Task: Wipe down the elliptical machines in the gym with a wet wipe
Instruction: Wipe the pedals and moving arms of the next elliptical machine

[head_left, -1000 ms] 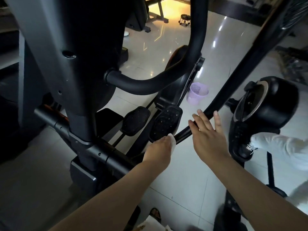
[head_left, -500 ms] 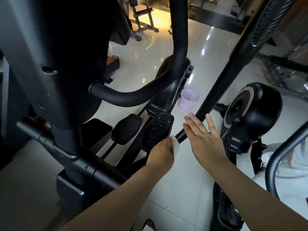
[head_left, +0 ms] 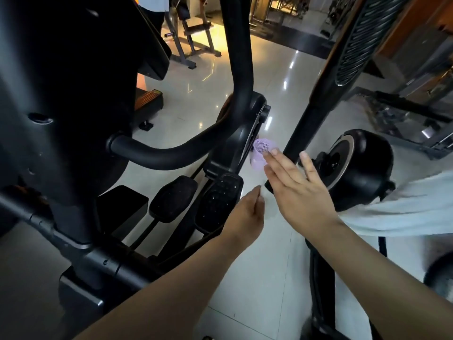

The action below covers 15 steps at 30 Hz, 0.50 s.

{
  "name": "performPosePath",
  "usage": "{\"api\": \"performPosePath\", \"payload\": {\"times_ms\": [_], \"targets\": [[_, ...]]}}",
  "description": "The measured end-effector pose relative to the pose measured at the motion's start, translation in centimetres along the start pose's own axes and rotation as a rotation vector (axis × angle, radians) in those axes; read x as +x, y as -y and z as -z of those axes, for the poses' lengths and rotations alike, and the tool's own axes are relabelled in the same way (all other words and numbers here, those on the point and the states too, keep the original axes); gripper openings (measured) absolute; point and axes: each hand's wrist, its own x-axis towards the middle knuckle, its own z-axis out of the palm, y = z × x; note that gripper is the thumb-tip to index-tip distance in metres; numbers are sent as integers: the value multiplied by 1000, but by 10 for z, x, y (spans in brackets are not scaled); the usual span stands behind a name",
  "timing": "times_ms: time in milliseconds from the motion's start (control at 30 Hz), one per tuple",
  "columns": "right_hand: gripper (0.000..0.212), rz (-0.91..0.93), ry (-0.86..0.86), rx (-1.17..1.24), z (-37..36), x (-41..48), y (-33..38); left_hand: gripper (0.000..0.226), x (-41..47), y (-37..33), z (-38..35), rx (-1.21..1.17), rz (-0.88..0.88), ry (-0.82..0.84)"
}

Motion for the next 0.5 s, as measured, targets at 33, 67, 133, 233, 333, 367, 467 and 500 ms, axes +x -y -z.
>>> {"api": "performPosePath", "payload": {"times_ms": [33,67,133,233,333,367,467,500], "targets": [[54,23,15,-1,-1,1,-4,38,-1,0,-2,-20,-32,-10],[54,45,21,-1,-1,1,-8,41,-2,4,-5,-35,-42,-12],[55,78,5,-6,1,0,-14,47,-5,17,-7,-22,4,-2],[60,80,-31,-22,9,1,-18,48,-2,25,-1,10,173,37],[59,-4,-107,13,20,12,-24,35,3,-3,11,-76,221,76],[58,-19,-126,17,23,16,-28,35,5,-16,14,-116,178,73],[55,3,-109,54,24,23,-35,46,17,-39,12,-242,48,83],[55,11,-95,55,23,22,-35,49,20,-41,9,-282,24,92]]}}
